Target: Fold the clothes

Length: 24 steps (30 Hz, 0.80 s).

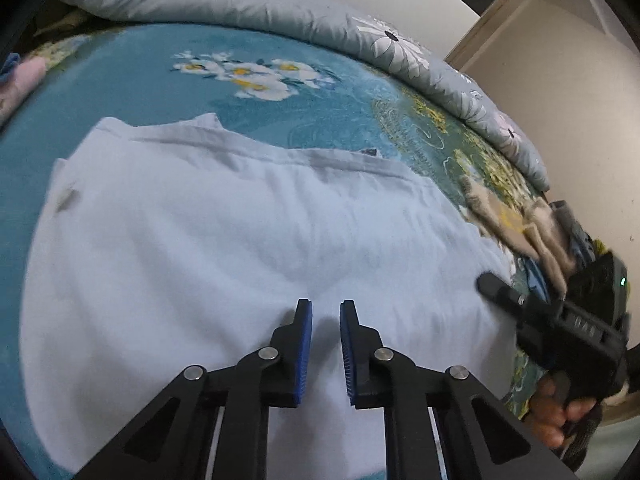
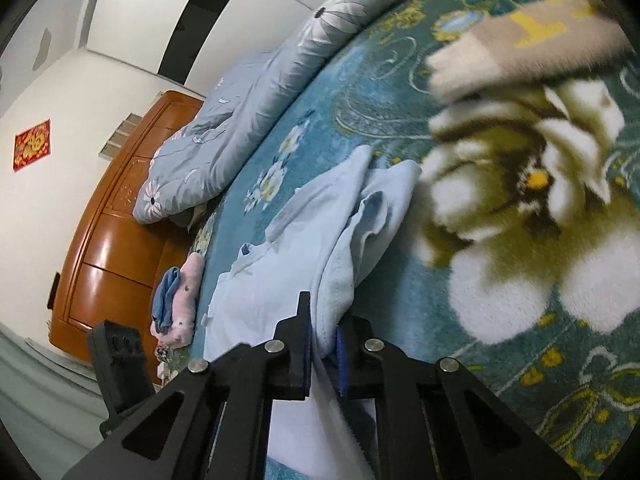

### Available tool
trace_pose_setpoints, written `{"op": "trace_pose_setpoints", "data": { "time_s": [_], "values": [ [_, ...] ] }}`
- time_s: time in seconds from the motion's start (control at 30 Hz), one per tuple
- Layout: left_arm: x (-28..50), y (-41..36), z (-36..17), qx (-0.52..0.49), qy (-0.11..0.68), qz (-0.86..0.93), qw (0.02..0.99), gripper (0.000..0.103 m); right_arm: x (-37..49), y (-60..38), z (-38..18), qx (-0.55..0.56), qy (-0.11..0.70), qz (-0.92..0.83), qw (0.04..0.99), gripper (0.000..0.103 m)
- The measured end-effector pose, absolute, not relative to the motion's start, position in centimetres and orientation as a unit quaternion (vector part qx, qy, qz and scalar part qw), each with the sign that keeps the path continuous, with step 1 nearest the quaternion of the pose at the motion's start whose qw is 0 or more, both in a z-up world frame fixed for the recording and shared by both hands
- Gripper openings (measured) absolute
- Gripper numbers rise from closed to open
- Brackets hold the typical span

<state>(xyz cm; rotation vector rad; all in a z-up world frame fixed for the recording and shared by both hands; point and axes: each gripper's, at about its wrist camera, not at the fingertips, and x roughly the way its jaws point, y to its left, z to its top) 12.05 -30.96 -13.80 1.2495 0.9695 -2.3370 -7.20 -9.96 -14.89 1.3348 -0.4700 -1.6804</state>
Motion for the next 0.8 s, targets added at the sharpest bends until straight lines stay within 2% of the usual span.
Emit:
{"op": "trace_pose_setpoints", "data": {
  "time_s": [0.2,0.5,0.8],
  "values": [
    [14.8,-33.1,-14.9,0.398,0.43,-0.8,0.131,0.015,-6.3,-10.6,-13.3,0.524,-0.166,-0.702,0.452,0.01],
    [26.0,-36.8,-13.2,0.289,0.469,-0.802,0.231,0.018,-3.8,-13.7,-8.4,0.512,-0.075,-0.742,0.427,0.01],
    [31.8,-39.2,-12.1,0.224,0.501,-0.805,0.224,0.018,1.5,-22.2,-2.4,0.485,0.043,-0.767,0.418,0.009]
  ]
}}
